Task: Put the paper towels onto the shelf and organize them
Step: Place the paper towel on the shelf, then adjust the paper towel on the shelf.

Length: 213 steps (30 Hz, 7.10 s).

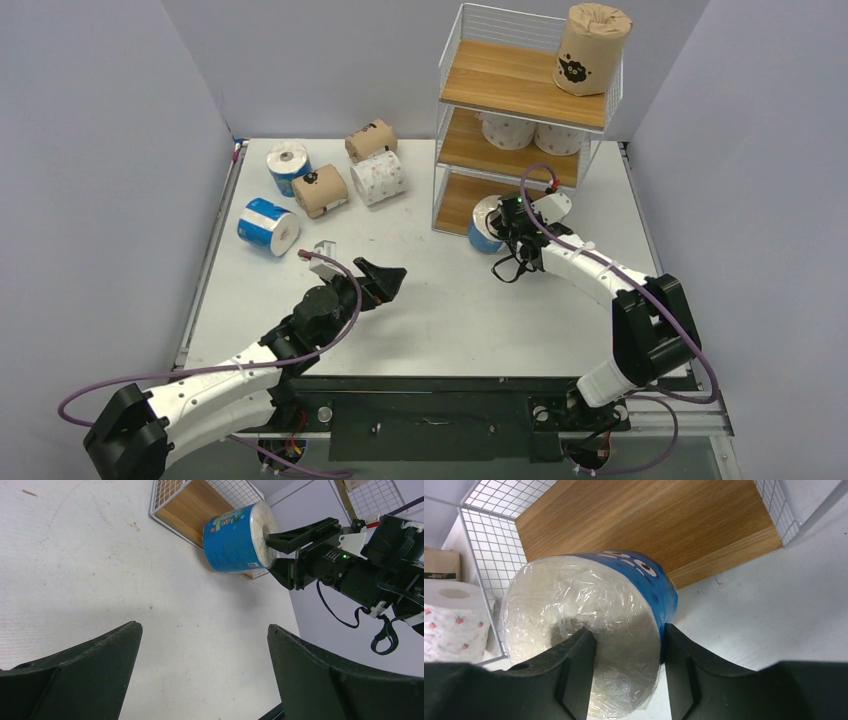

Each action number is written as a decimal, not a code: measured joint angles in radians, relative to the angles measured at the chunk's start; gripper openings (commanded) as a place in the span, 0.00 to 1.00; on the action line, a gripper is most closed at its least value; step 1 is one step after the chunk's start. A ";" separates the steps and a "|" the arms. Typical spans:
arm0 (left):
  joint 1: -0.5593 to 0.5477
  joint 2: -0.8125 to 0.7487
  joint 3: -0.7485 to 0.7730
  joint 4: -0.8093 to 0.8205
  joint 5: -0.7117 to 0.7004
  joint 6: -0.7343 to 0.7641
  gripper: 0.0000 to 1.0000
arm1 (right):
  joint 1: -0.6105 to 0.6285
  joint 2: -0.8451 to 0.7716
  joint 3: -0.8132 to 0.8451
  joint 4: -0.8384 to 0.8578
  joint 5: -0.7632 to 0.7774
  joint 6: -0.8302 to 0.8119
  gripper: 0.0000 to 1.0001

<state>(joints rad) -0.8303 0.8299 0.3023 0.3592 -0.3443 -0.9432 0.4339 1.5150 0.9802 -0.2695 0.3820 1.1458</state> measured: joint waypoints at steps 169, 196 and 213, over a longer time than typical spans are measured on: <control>-0.027 1.406 0.962 0.539 0.122 0.490 0.83 | 0.111 -1.438 -0.700 -0.167 0.003 -0.217 0.83; -0.039 1.576 1.283 0.361 0.204 0.335 0.74 | 0.111 -1.499 -0.669 -0.244 0.061 -0.187 0.82; -0.047 1.644 1.374 0.329 0.257 0.298 0.73 | 0.111 -1.500 -0.656 -0.264 0.077 -0.171 0.81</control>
<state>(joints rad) -0.8768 2.4737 1.6764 0.6884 -0.0868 -0.6456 0.5449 0.0154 0.3241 -0.5339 0.4595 0.9745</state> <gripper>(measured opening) 0.712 0.818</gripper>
